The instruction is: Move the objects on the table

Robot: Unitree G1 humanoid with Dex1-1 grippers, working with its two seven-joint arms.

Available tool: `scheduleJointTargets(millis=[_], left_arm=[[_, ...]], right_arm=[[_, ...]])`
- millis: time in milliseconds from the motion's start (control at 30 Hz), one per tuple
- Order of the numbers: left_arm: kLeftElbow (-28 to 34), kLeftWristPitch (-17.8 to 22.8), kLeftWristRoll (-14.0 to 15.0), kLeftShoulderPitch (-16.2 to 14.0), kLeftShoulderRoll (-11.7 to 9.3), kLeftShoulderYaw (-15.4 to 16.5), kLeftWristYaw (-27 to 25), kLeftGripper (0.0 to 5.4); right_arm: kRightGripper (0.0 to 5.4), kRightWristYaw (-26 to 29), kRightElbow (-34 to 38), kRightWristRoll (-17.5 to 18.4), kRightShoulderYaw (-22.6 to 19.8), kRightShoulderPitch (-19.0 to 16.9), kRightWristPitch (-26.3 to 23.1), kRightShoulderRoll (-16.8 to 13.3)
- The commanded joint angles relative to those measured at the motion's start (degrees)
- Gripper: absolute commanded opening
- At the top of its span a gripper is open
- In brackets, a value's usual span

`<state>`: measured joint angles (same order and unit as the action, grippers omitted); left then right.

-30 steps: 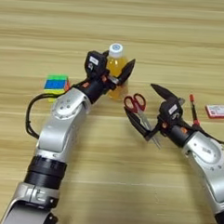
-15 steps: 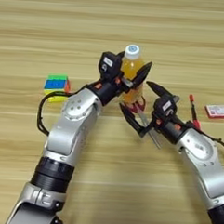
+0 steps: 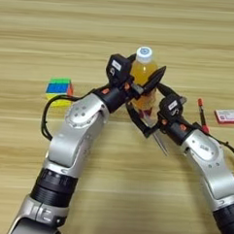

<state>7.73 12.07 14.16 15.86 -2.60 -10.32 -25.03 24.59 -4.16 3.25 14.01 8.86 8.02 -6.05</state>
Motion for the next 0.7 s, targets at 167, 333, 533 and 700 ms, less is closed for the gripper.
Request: scheduleJointTargets(millis=[167,333,533,700], left_arm=[[-1.7,-1.2,-0.5,-1.3,0.5,-1.7,-0.6,3.47],[-2.9,-1.9,-0.8,-1.8,0.6,-2.2,-0.6,3.47],[-3.4,-2.2,-0.7,-1.8,0.8,-2.2,-0.3,3.47],[-3.3,-2.2,-0.6,-1.8,0.9,-2.2,-0.3,3.47]], right_arm=[[5.40,-0.6,1.2,-0.2,-0.6,1.2,-0.6,0.1],[5.40,-0.7,2.0,-0.1,-0.6,1.1,-1.0,0.1],[5.40,-0.4,2.1,0.1,-0.4,0.9,-1.4,0.3],[5.40,0.0,1.0,0.7,-0.1,0.7,-2.3,0.7]])
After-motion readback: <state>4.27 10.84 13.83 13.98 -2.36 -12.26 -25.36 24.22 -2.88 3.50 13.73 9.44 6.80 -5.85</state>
